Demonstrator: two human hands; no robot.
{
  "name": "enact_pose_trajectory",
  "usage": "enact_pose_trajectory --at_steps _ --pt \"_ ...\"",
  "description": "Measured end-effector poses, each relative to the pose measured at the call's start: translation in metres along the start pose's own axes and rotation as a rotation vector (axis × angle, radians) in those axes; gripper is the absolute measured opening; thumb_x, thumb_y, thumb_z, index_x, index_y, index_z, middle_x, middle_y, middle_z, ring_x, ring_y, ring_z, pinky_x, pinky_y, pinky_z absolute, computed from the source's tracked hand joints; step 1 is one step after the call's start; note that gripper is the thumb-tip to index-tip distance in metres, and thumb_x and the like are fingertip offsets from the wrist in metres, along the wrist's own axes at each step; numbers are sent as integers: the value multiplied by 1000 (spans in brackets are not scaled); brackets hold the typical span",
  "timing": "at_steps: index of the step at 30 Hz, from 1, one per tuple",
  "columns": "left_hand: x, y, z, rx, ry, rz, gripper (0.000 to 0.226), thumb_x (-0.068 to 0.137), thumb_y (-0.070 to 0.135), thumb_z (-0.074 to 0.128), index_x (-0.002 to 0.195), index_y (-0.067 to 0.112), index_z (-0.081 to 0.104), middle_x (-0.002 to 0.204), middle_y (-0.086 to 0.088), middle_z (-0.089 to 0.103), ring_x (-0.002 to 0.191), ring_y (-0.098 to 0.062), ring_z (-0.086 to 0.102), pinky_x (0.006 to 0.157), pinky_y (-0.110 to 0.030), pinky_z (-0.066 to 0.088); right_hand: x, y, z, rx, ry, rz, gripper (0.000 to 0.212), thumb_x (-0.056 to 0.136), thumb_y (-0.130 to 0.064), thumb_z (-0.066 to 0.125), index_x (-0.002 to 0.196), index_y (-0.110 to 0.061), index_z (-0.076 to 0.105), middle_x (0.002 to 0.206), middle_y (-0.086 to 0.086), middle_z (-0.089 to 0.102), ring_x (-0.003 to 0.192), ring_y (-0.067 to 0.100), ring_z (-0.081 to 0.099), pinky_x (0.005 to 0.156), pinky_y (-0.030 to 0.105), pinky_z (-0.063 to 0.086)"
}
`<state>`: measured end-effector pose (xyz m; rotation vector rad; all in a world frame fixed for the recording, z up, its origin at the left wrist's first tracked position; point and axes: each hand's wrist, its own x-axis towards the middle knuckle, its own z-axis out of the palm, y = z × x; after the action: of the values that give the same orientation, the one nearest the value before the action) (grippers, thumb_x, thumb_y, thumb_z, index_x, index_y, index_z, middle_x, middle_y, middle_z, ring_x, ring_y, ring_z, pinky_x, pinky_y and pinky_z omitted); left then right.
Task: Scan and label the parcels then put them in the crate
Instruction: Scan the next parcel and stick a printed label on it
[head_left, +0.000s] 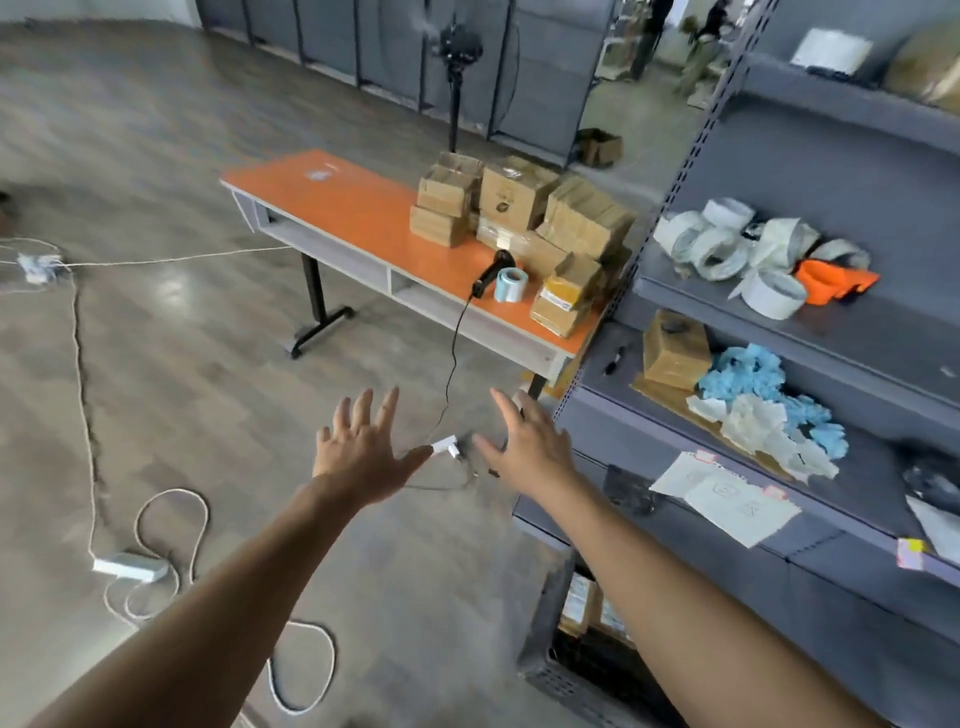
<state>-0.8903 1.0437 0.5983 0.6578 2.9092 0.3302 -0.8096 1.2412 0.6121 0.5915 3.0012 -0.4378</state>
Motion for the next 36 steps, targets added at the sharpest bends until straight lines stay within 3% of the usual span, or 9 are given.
enact_pose_trajectory --at_steps 8,19,28,36 --pt "91 -59 -48 -8 37 46 92 85 74 40 154 27 3 161 -6 8 147 -32 8 114 -52 26 81 -69 -16 8 37 15 74 95 -61 44 156 -37 9 163 5 13 148 24 14 110 48 31" --pt "263 -49 -67 47 48 138 88 86 73 38 154 27 6 161 -6 9 148 -31 7 115 -53 24 256 -60 -21 204 80 79 74 95 -66 41 155 -41 4 165 0 3 152 25 6 115 59 22" --pt "436 -22 -83 29 -3 105 89 87 71 41 155 28 2 162 -7 8 148 -32 7 116 -53 22 443 -20 -41 425 76 128 80 94 -64 46 156 -34 6 165 6 8 151 26 13 114 52 31" --pt "551 -18 -90 2 -42 147 88 89 67 42 155 25 3 161 -7 9 147 -31 7 114 -56 25 538 -10 -55 456 43 154 78 93 -65 45 155 -38 5 163 5 10 144 31 31 105 50 42"
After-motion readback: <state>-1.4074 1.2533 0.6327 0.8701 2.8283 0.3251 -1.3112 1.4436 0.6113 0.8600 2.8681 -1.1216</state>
